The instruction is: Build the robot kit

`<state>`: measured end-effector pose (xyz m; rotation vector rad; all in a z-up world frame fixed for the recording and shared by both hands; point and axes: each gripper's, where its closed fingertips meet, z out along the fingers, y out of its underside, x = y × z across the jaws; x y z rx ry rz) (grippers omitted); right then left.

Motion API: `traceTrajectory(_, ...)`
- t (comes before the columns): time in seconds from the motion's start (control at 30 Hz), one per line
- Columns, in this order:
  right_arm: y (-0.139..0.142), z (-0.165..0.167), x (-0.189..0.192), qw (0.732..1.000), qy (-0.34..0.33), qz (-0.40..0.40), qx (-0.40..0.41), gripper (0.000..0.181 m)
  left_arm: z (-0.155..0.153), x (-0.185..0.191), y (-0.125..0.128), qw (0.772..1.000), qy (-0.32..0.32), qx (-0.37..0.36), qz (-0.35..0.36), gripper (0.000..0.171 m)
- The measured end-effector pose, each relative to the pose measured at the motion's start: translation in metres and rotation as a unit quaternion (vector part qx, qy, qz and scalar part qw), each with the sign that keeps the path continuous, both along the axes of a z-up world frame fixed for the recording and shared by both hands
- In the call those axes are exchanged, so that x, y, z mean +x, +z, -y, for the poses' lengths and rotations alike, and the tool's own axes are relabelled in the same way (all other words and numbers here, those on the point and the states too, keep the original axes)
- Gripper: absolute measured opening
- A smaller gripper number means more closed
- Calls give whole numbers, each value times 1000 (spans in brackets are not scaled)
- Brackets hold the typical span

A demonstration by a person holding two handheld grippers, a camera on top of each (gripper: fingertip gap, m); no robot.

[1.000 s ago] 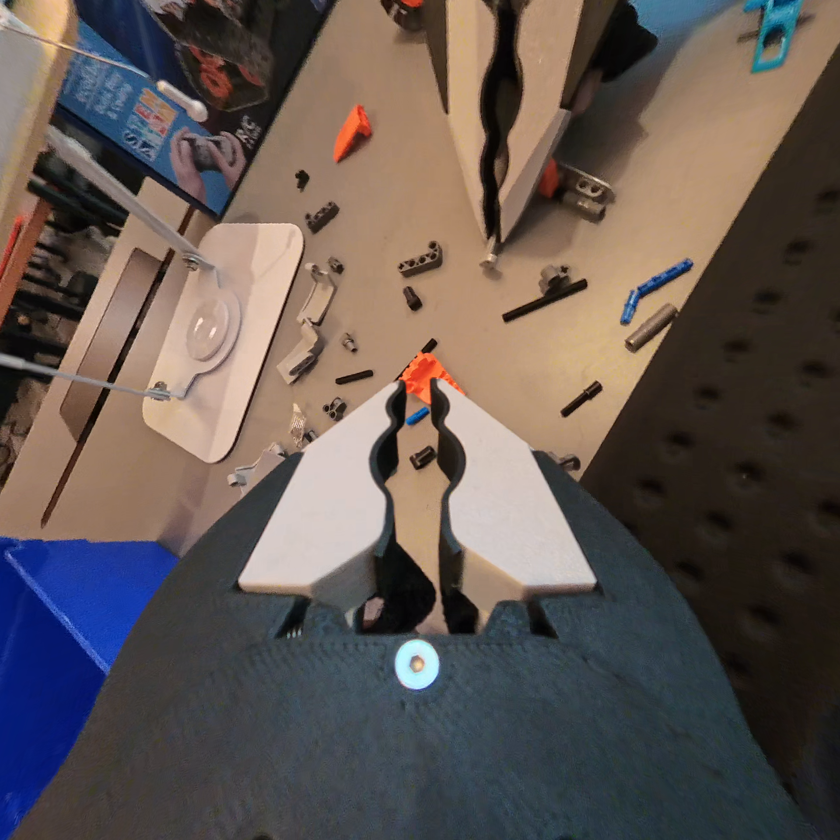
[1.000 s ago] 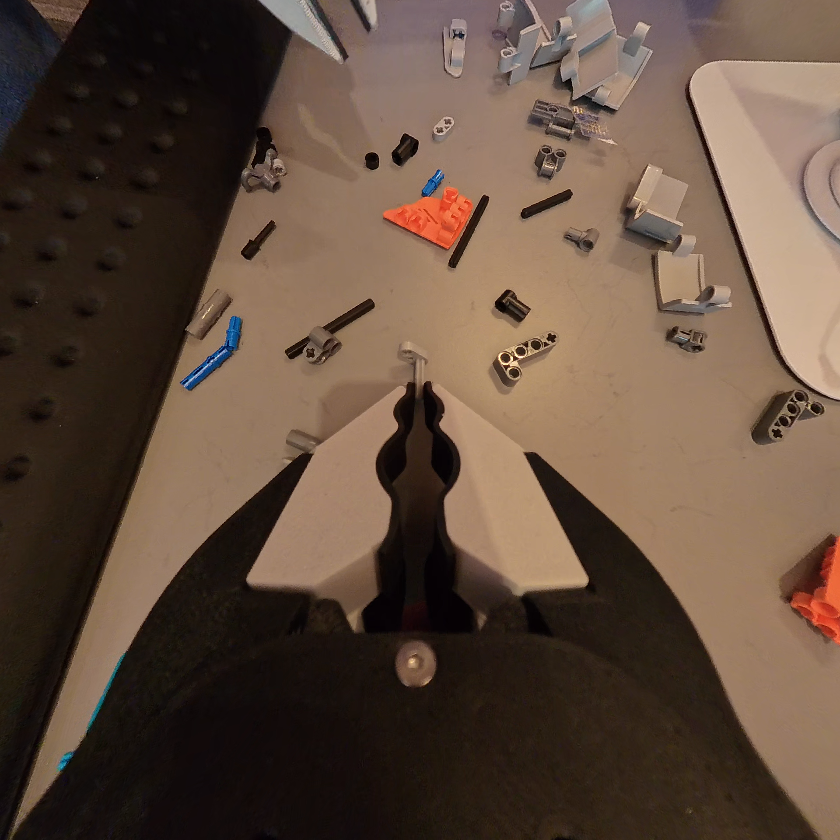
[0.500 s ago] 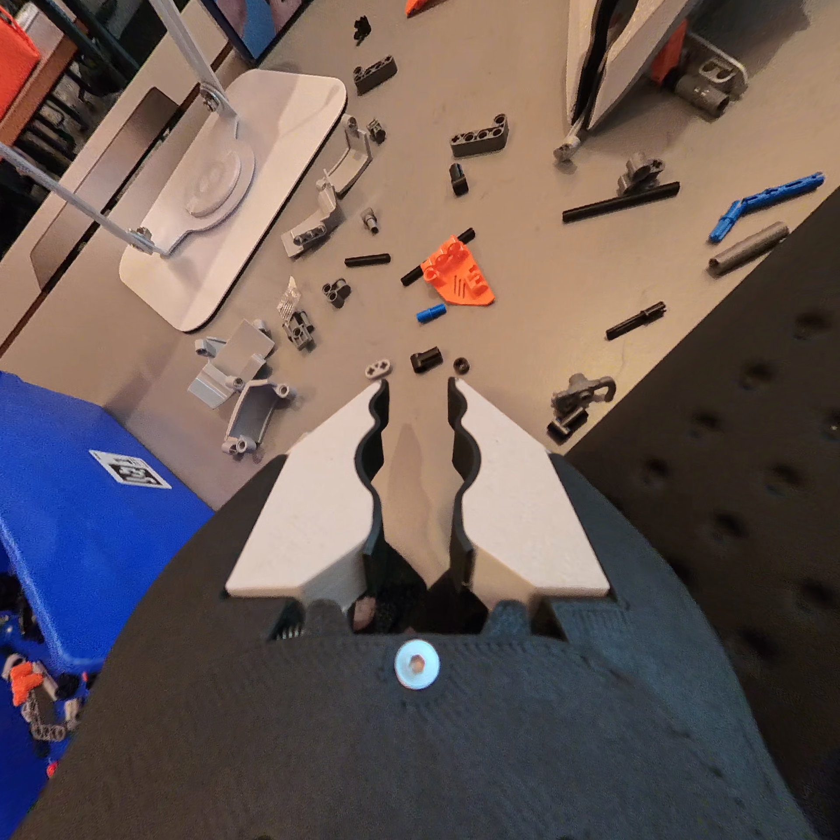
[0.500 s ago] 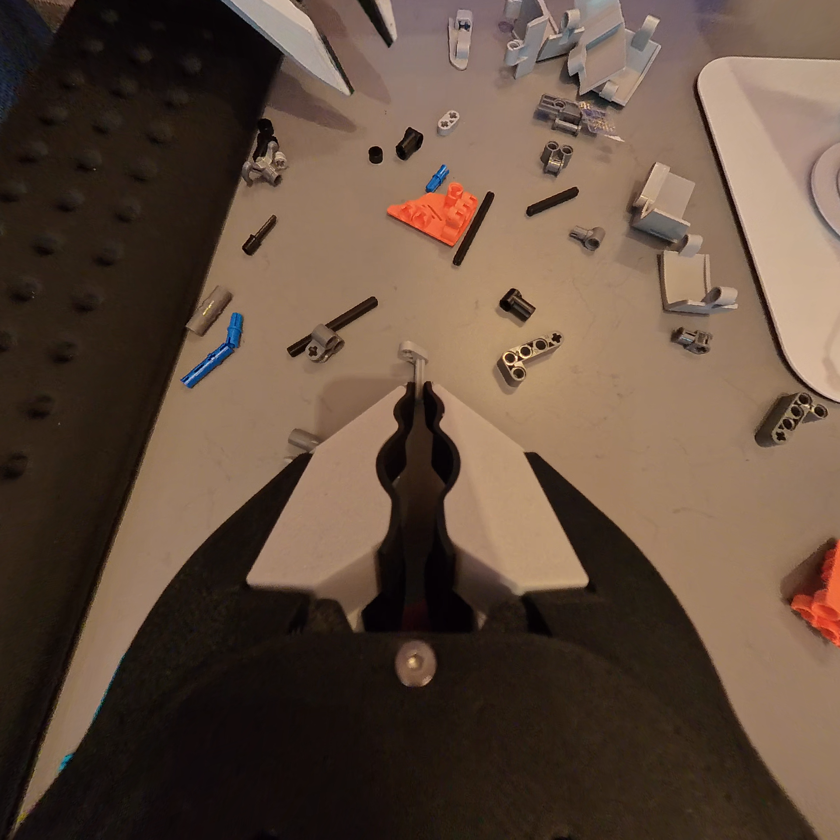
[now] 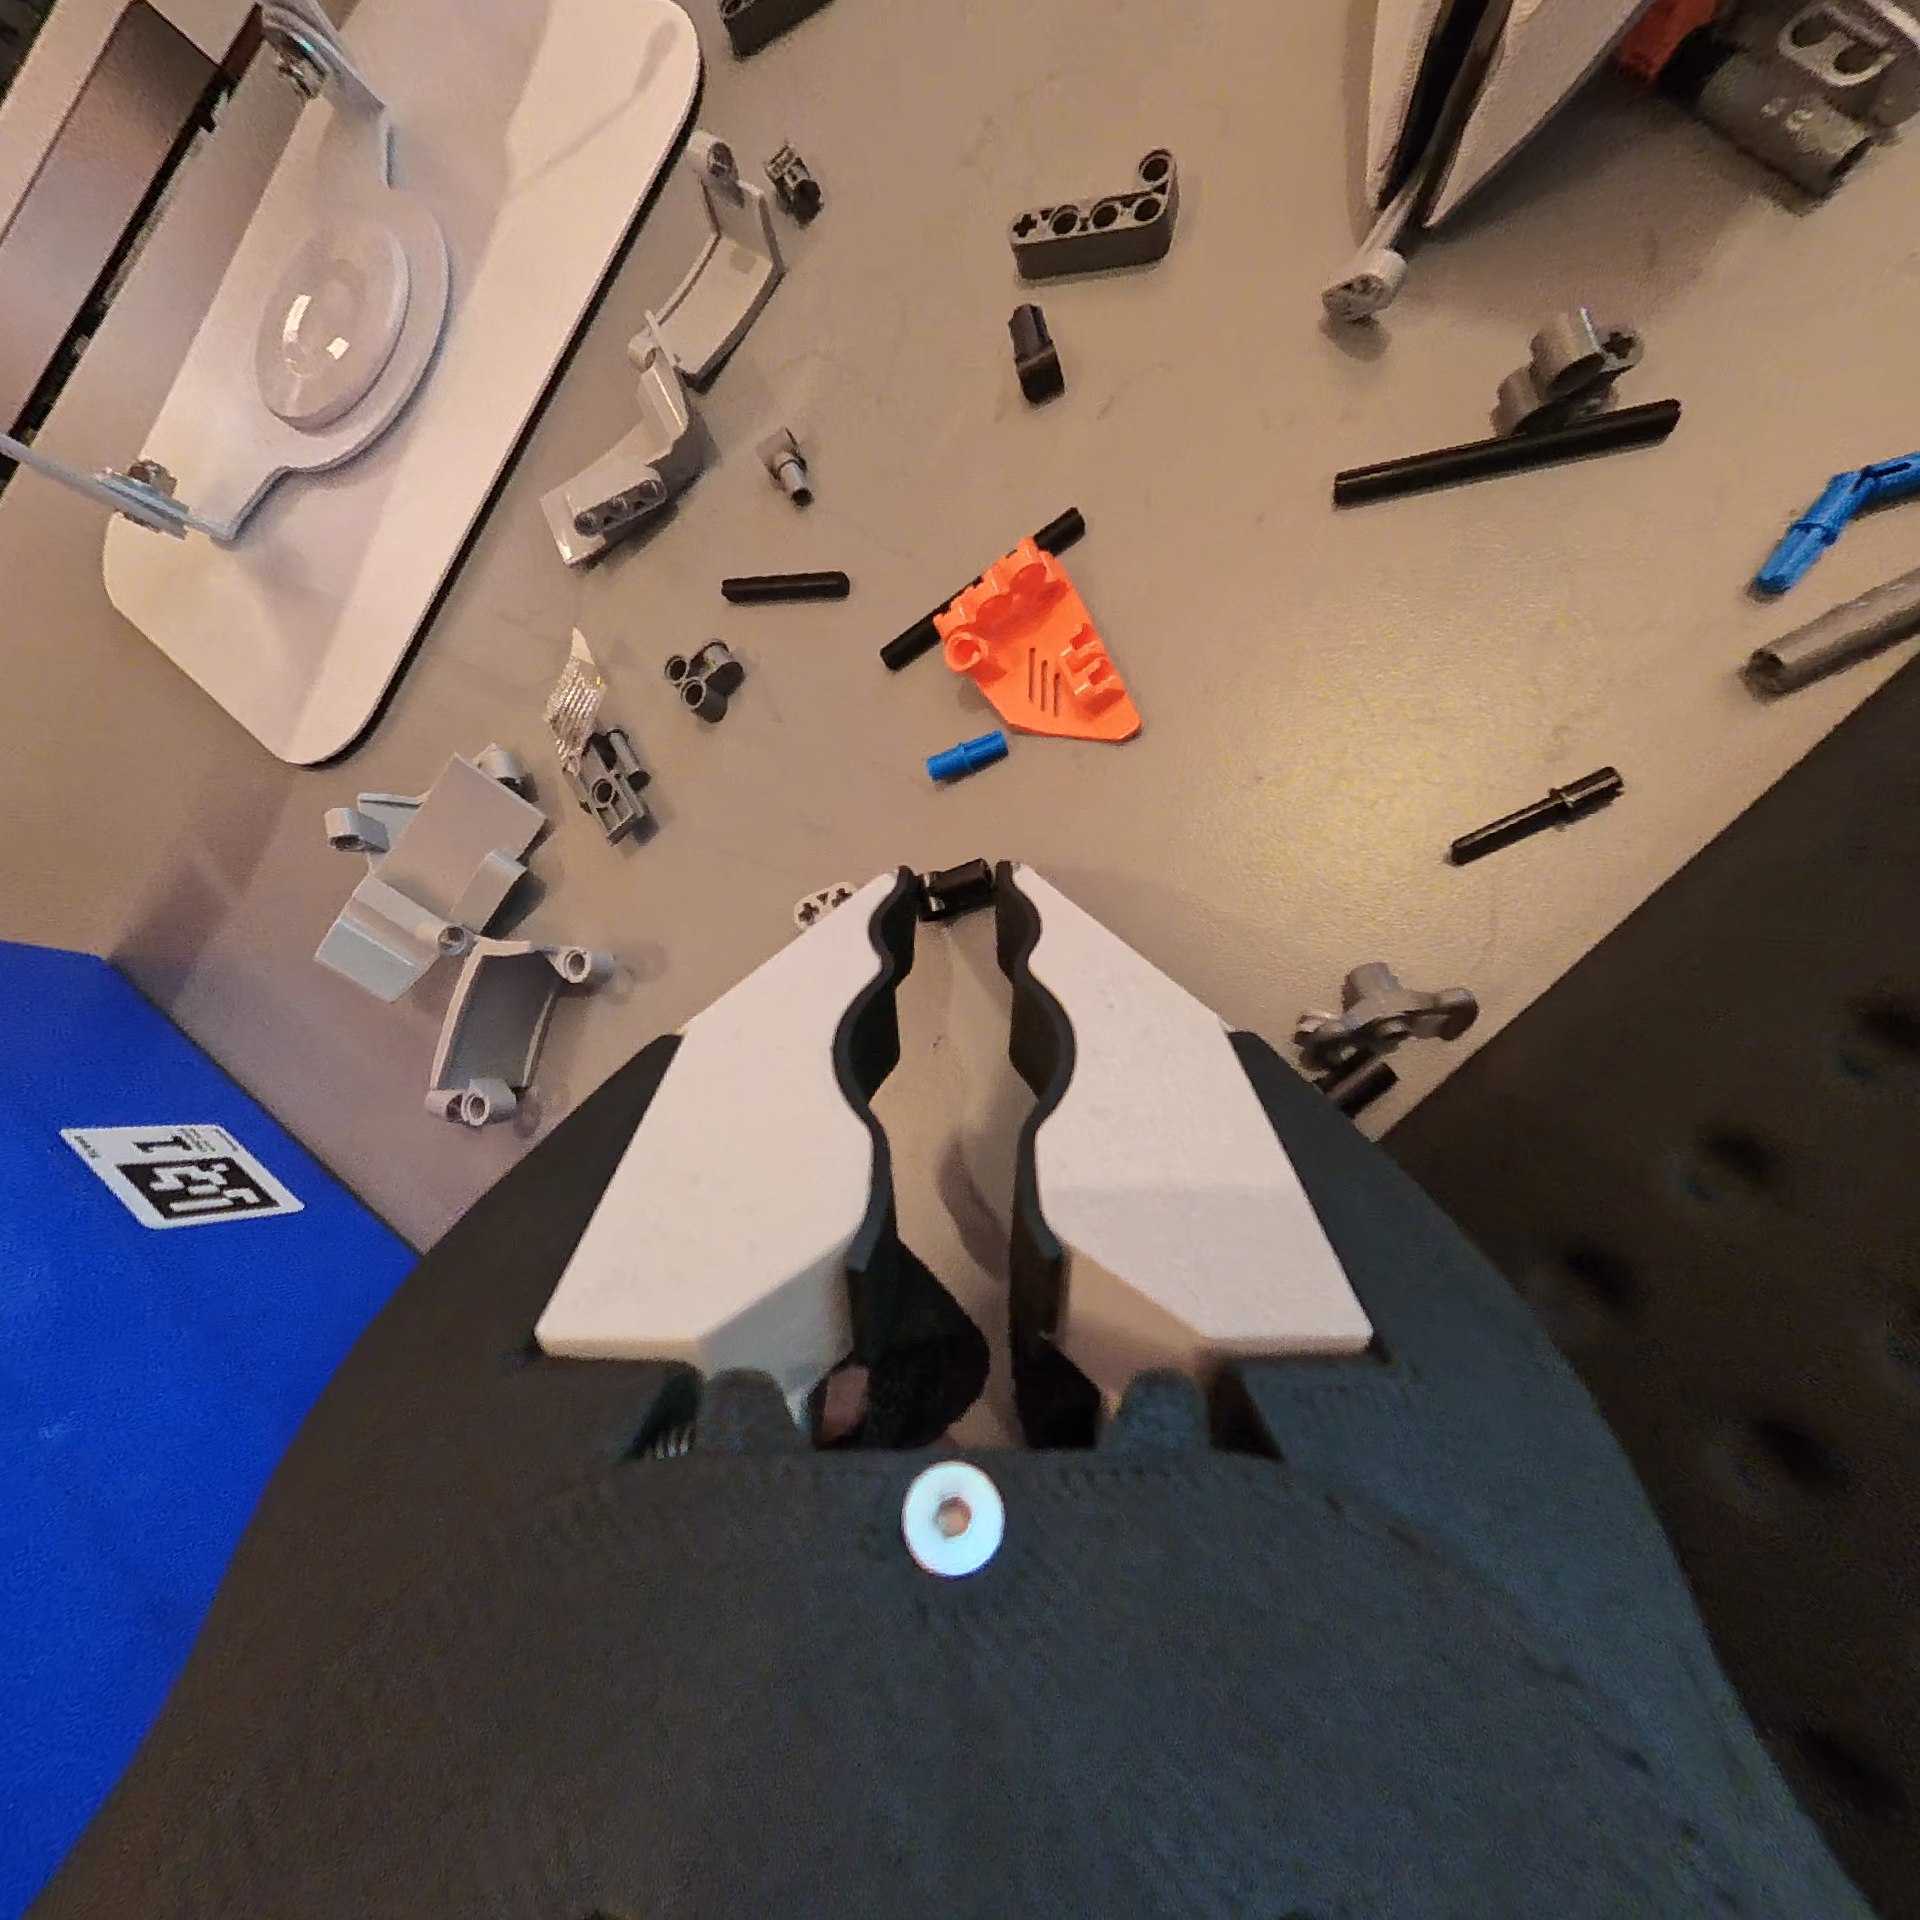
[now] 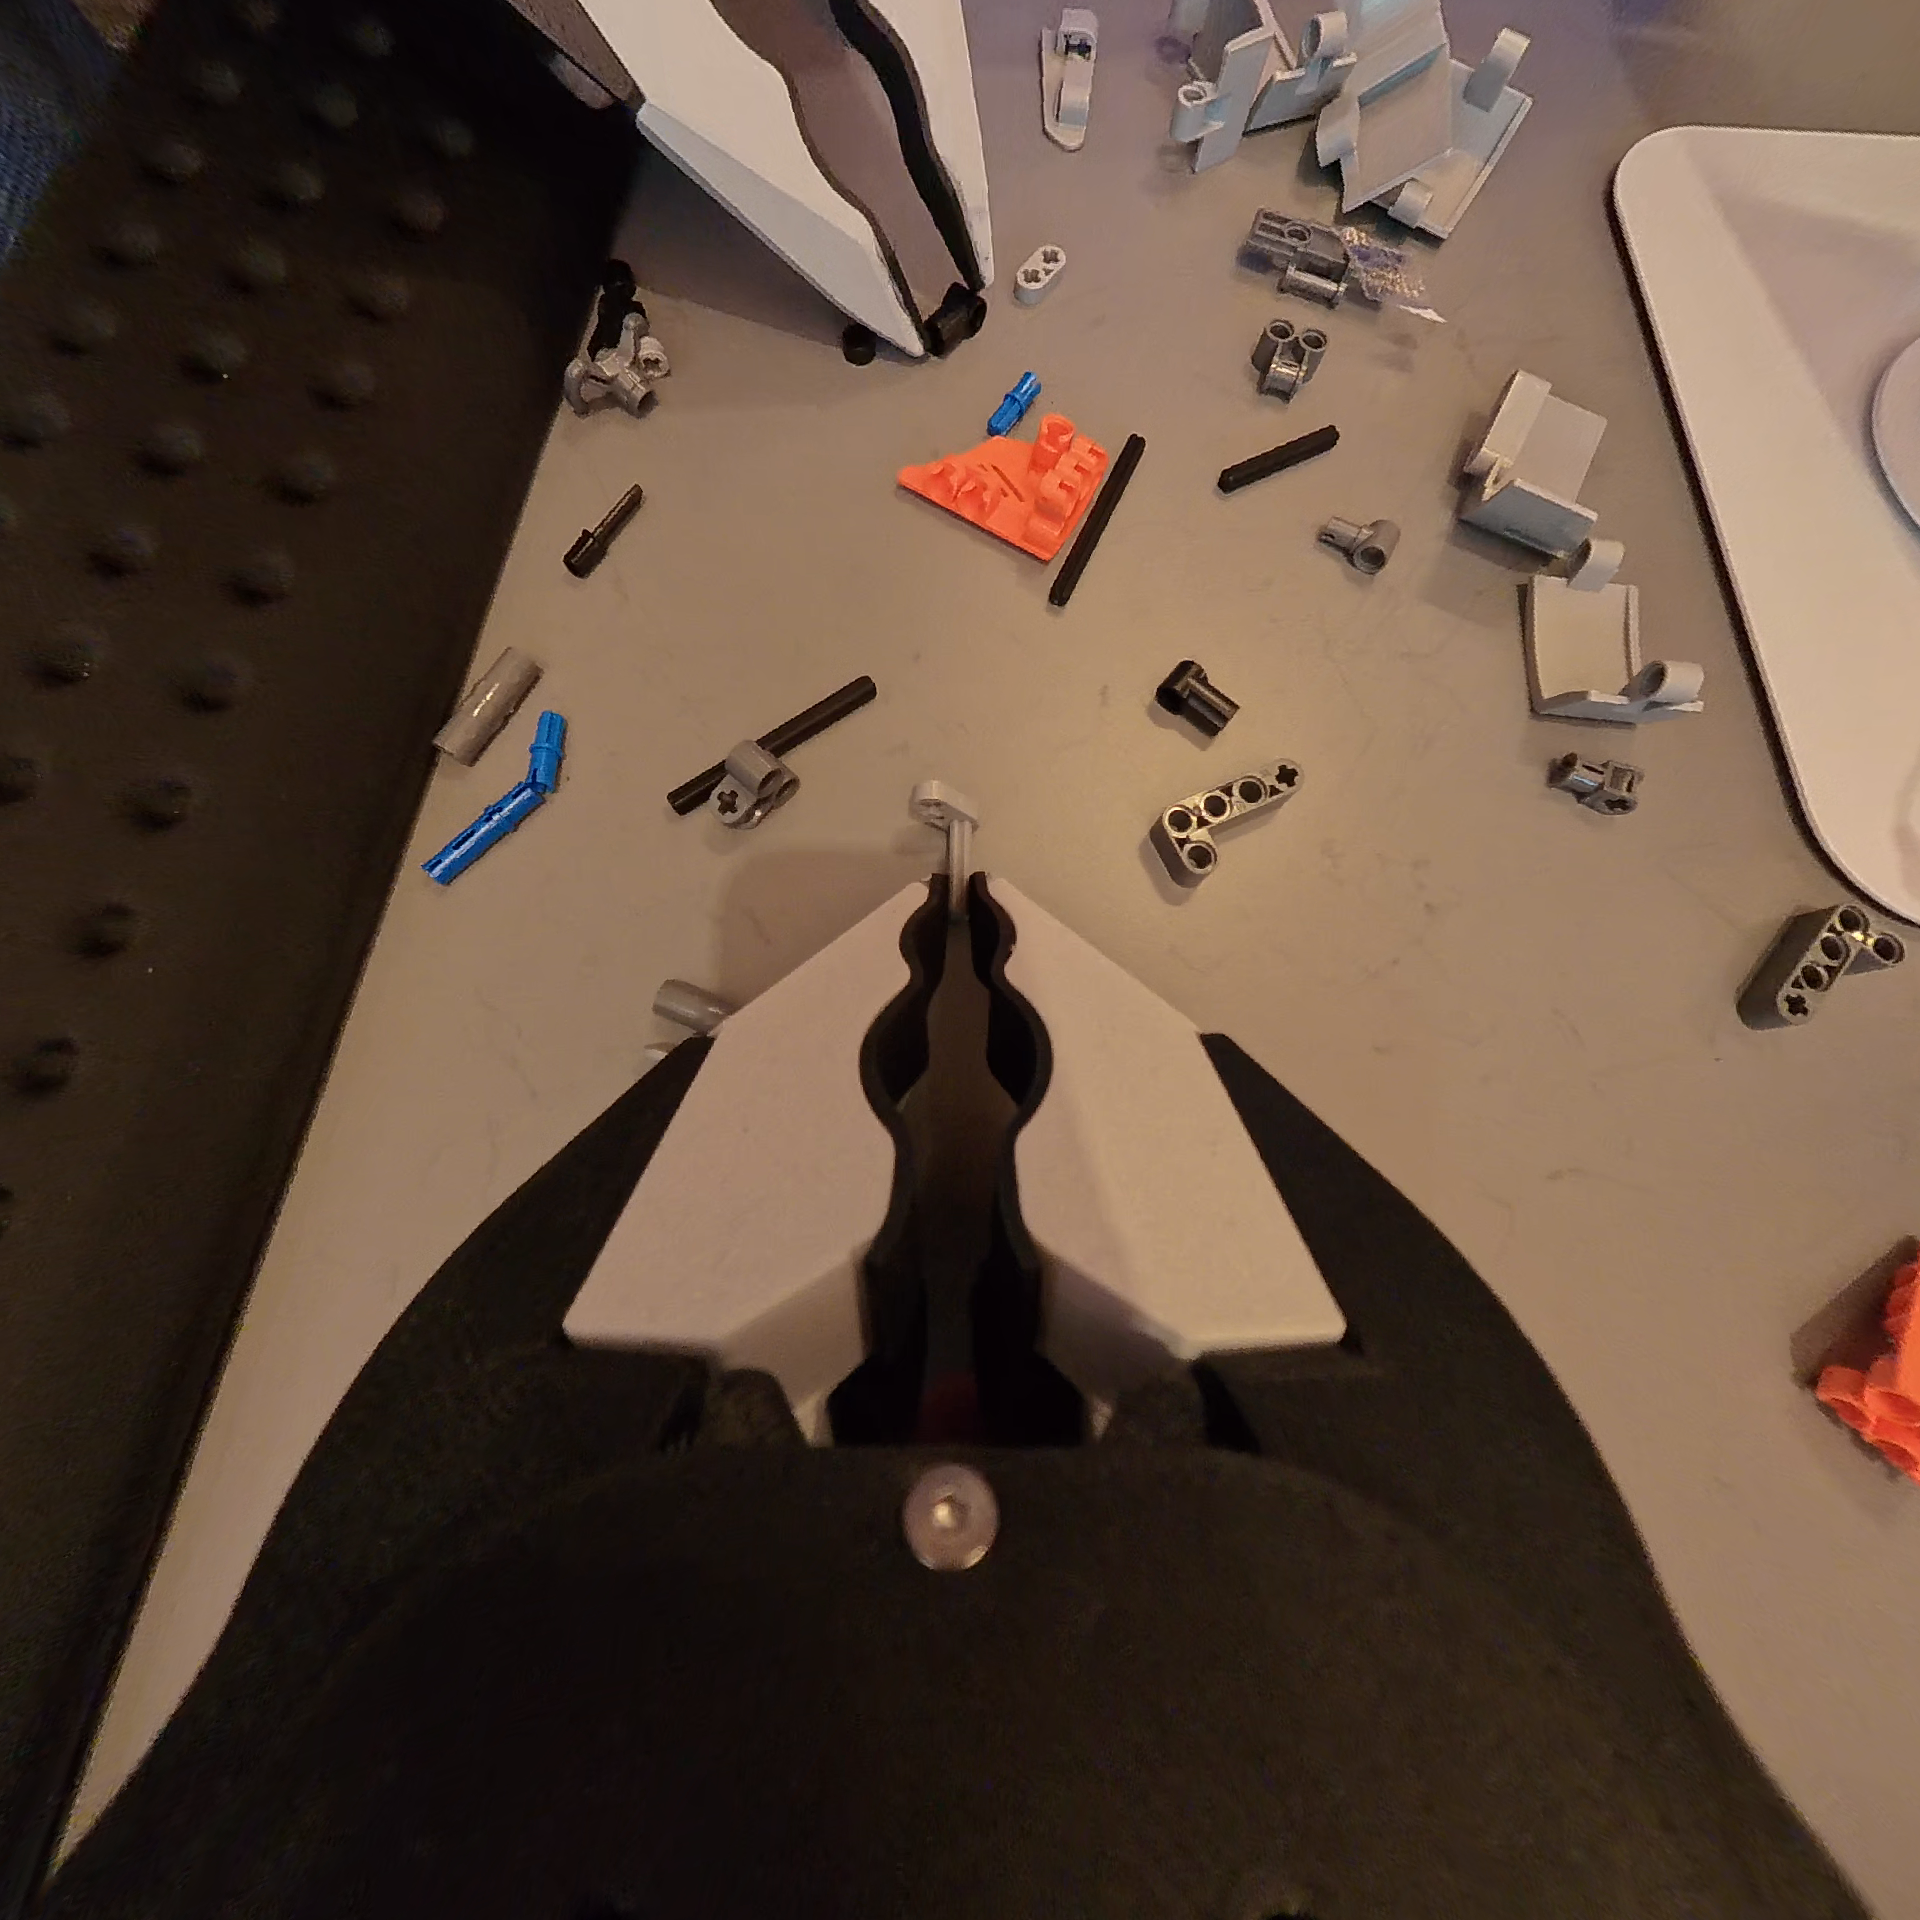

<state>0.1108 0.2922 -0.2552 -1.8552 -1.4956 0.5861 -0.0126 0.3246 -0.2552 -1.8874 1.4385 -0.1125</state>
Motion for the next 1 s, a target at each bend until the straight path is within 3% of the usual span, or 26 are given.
traceTrajectory(0.47,0,-1,0,1000,-2,-4,-6,1,1,7,1,1000,-21,2,6,12)
traceTrajectory(0.57,0,-1,0,1000,-3,-4,-5,1,0,10,5,1000,-24,8,18,0)
traceTrajectory(1.0,0,0,1,1000,-2,-2,-4,1,3,12,5,999,-33,4,16,1)
